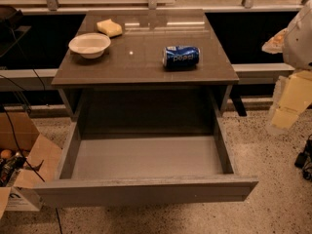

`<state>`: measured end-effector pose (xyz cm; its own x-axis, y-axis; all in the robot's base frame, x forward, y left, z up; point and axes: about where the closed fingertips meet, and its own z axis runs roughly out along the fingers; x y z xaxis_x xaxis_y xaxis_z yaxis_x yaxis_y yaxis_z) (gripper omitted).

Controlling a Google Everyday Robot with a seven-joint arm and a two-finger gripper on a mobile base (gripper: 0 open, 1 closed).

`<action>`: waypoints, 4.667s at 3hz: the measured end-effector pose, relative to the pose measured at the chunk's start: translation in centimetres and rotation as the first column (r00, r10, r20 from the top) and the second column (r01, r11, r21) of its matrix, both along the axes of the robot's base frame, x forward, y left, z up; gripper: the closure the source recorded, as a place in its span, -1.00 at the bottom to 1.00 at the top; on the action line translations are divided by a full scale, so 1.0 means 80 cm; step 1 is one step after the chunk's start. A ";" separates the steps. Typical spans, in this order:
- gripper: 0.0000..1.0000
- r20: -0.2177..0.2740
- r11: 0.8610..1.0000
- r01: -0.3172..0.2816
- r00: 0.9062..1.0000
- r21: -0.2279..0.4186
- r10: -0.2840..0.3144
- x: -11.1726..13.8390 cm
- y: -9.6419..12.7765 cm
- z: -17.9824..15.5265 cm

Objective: Place pepsi can into top drawer

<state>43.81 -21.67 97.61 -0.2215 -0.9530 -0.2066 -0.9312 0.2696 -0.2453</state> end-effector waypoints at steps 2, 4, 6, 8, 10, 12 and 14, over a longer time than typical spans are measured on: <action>-1.00 0.025 0.995 -0.089 0.996 0.045 0.088 0.036 0.043 -0.005; -1.00 0.074 0.944 -0.255 0.967 0.210 0.245 0.162 0.145 -0.015; -1.00 0.080 0.938 -0.217 0.976 0.271 0.203 0.180 0.156 -0.037; -1.00 0.127 0.894 -0.184 0.981 0.408 0.144 0.278 0.162 -0.089; -1.00 0.150 0.882 -0.132 0.986 0.452 0.071 0.386 0.136 -0.148; 0.00 0.107 0.895 -0.098 0.993 0.436 0.056 0.418 0.117 -0.170; 1.00 0.182 0.867 -0.171 0.979 0.468 0.094 0.332 0.140 -0.071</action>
Offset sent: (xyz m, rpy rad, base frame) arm 0.0657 0.0790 -0.0131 0.1103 -0.0376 0.2108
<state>70.36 -10.50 91.90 -0.0306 -0.7463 -0.6649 -0.9293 0.2662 -0.2560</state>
